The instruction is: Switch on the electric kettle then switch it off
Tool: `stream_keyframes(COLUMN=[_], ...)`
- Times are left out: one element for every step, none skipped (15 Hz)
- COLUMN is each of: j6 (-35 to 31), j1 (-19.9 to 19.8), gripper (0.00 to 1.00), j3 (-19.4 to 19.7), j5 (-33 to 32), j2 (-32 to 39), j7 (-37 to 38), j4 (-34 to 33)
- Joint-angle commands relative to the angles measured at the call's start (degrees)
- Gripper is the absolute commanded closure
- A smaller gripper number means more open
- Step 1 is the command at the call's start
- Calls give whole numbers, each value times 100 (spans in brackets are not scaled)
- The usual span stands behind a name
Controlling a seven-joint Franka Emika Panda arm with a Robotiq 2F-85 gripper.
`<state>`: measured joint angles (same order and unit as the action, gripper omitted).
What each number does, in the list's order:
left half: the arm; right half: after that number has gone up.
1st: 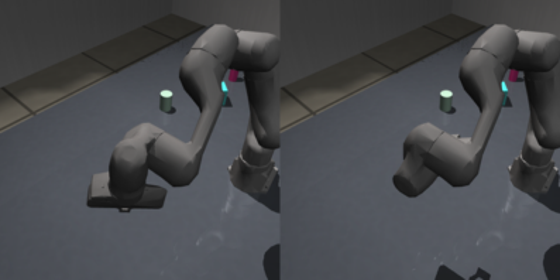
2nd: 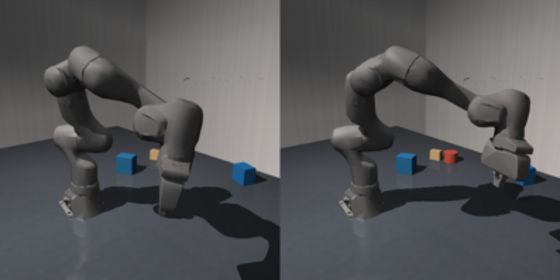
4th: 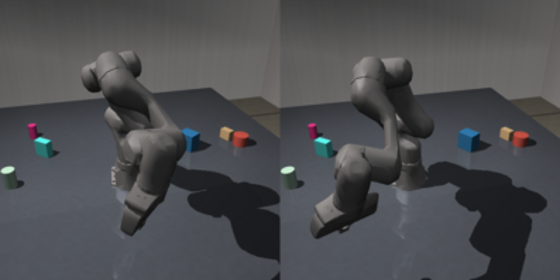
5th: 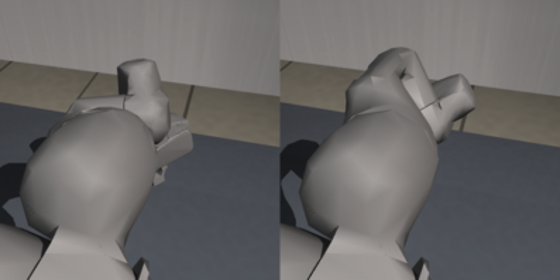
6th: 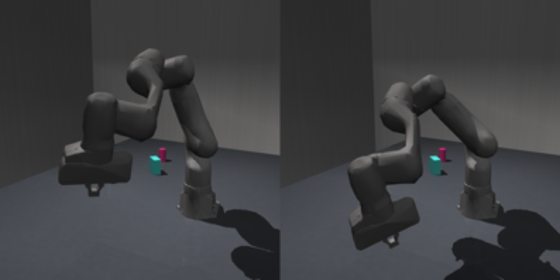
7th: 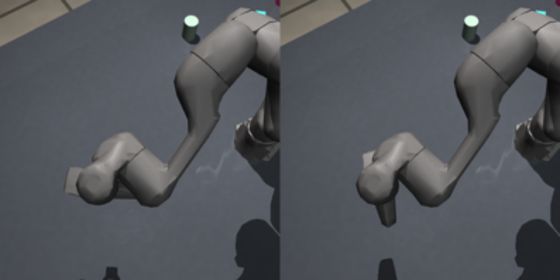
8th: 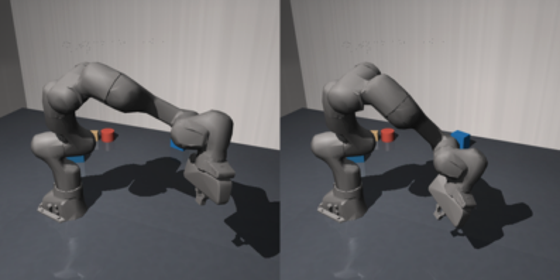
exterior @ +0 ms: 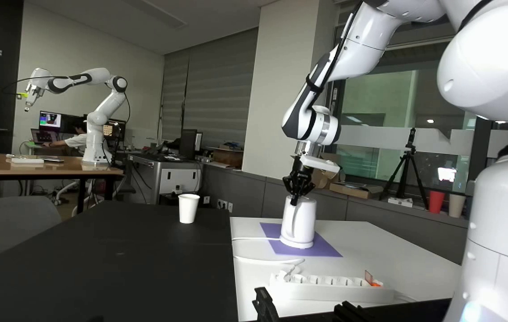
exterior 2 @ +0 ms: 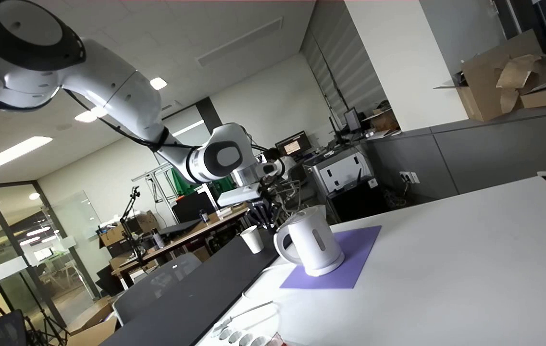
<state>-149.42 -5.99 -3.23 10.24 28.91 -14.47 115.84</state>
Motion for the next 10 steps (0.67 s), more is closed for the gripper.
stream_keyframes(j6=[-530,-613,-720,-815,-922,-1040,-1160,-1282,-1364,-1442], j1=[234,287,342,405,483,559,652,748,850,963], gripper=[100,100,100,100,100,100,100,100,100,100], j3=[265,289,319,358,412,471,550,638,733,845], j5=[-415,-483,-564,-647,-757,-870,-995,-1126,-1256,-1395], j2=[408,428,448,464,480,492,501,508,514,520], j7=[493,563,628,712,802,898,1011,1125,1244,1374], j4=[-48,-23,5,29,60,91,124,161,193,227])
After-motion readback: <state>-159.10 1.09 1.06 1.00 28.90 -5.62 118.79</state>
